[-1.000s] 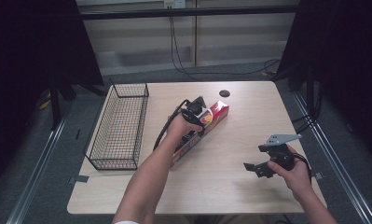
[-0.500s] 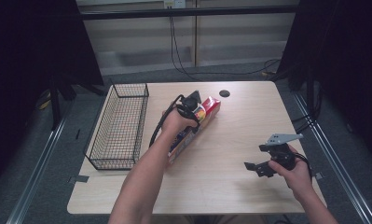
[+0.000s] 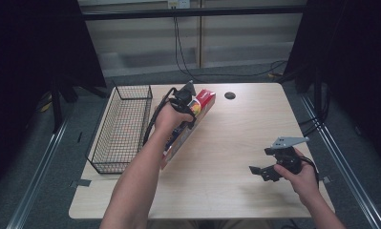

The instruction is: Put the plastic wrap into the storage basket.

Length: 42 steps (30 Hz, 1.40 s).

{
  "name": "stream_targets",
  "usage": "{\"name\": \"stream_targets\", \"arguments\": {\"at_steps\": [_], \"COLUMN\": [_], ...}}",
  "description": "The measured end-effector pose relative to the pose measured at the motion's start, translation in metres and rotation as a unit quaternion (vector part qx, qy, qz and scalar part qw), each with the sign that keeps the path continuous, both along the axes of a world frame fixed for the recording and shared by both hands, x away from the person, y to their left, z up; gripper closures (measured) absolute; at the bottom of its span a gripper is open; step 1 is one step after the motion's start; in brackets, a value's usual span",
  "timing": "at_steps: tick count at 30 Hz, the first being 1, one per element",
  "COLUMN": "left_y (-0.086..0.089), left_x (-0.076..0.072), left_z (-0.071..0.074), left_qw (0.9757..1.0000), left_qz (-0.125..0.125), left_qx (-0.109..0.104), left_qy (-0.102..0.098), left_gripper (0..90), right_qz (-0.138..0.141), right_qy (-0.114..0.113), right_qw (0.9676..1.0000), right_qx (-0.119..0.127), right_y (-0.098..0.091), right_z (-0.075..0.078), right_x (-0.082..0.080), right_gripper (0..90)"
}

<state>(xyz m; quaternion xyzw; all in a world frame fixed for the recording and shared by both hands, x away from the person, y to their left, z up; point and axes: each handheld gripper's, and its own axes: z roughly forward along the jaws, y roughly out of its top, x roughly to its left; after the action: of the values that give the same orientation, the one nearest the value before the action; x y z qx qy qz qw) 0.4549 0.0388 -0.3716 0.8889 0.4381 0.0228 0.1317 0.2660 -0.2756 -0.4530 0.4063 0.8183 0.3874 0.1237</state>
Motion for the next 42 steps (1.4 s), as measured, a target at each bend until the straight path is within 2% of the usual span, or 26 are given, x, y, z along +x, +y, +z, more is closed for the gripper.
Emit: {"name": "stream_targets", "arguments": {"at_steps": [4, 7, 13, 15, 21, 25, 28, 30, 36, 42], "left_y": [0.006, 0.011, 0.021, 0.025, 0.035, 0.04, 0.043, 0.046, 0.056, 0.065], "left_x": [-0.002, -0.002, -0.004, -0.005, -0.006, -0.008, -0.009, -0.01, -0.011, -0.012], "left_z": [0.005, 0.009, 0.018, 0.02, 0.028, 0.031, 0.033, 0.035, 0.04, 0.043], "left_qw": [0.9999, 0.9999, 0.9994, 0.9989, 0.9988, 0.9978, 0.9978, 0.997, 0.996, 0.9938], "left_qz": [0.009, 0.014, 0.034, 0.046, 0.049, 0.065, 0.065, 0.077, 0.088, 0.11], "left_qx": [-0.002, -0.006, -0.001, -0.007, -0.006, -0.009, -0.006, -0.012, -0.013, -0.014], "left_qy": [-0.006, 0.0, -0.002, -0.005, -0.004, -0.006, -0.006, -0.005, -0.005, -0.008], "left_gripper": [43.7, 43.7, 43.8, 43.7, 43.7, 43.7, 43.7, 43.7, 43.7, 43.7], "right_qz": [0.001, 0.0, 0.001, 0.001, 0.0, 0.0, 0.0, 0.001, 0.002, 0.002], "right_qy": [-0.001, -0.001, -0.001, -0.001, 0.0, 0.0, 0.001, 0.001, 0.001, 0.003], "right_qw": [1.0, 1.0, 1.0, 1.0, 1.0, 1.0, 1.0, 1.0, 1.0, 1.0], "right_qx": [0.0, 0.0, -0.001, 0.0, 0.001, 0.002, 0.003, 0.004, 0.004, 0.005], "right_y": [0.0, 0.0, 0.001, 0.001, 0.001, 0.002, 0.002, 0.002, 0.003, 0.003], "right_z": [0.0, 0.0, 0.0, 0.0, 0.0, 0.001, 0.0, 0.0, 0.0, 0.0], "right_x": [0.0, 0.0, 0.0, 0.0, 0.0, -0.001, -0.001, -0.001, 0.0, 0.0], "right_gripper": [3.8, 3.8, 3.8, 3.8, 3.8, 3.8, 3.8, 3.8, 3.8, 3.8]}}
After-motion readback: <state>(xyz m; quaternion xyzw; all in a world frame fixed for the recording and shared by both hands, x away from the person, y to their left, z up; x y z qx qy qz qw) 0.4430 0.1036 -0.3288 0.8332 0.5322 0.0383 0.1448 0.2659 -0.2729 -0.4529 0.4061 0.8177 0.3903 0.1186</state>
